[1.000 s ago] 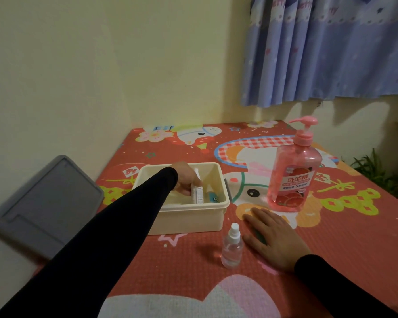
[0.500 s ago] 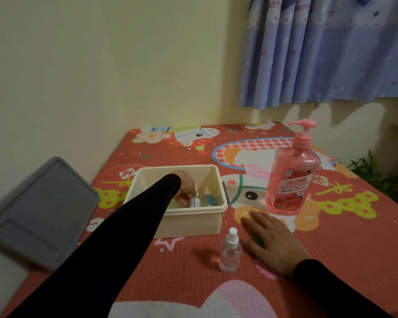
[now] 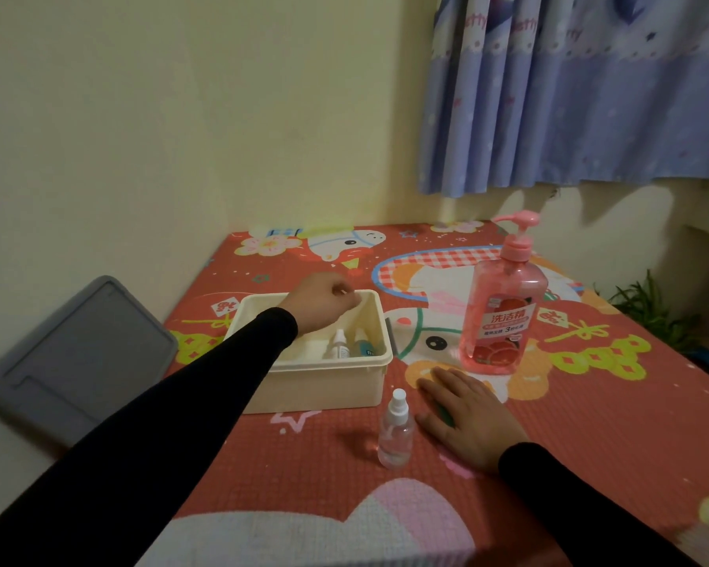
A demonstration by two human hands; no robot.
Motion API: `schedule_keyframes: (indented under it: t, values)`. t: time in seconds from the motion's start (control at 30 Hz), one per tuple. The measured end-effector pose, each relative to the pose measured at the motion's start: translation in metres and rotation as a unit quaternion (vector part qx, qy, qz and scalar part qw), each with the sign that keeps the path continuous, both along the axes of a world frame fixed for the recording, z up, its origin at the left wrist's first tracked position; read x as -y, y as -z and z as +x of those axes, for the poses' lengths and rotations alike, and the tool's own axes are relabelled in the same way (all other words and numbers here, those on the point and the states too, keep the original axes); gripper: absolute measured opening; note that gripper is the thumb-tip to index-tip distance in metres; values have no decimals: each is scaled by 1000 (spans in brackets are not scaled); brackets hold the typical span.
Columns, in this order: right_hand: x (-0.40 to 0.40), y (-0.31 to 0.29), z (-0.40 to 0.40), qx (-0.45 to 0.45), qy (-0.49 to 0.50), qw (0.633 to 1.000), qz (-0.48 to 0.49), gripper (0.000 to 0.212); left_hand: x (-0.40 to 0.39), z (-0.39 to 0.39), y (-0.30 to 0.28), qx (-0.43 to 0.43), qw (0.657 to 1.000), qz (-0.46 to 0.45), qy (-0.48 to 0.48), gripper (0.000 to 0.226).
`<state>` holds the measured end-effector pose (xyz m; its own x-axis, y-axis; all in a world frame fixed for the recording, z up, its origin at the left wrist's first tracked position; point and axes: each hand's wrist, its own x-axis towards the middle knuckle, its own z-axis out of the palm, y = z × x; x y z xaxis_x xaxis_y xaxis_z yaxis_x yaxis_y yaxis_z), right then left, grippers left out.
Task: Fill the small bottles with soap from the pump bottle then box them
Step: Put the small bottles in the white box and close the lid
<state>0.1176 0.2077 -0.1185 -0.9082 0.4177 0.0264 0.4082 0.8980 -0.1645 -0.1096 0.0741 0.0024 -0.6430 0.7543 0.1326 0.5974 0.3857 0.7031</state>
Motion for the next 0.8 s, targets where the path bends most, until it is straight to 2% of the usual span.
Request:
schedule_keyframes:
  t: [0.07, 0.13, 0.33, 0.47, 0.6, 0.8]
  values:
    - [-2, 3, 0, 3, 0, 1000, 4, 73, 12, 20, -10, -27, 997, 50, 43, 10]
    - [-4, 5, -2, 3, 1, 1000, 6, 71, 24, 38, -14, -9, 994, 77, 80, 7]
    - [-5, 6, -2, 3, -1, 1000, 11, 66, 56, 80, 4, 6, 988, 42, 146, 24]
    - [-4, 6, 0, 3, -3, 1000, 10, 65, 66, 99, 33, 57, 987, 20, 150, 49]
    - [-4, 5, 0, 2, -1, 1000, 11, 64, 65, 115, 59, 48, 989, 11, 141, 45]
    - [-1, 3, 1, 7, -5, 1000, 15, 65, 61, 130, 78, 44, 993, 56, 97, 31]
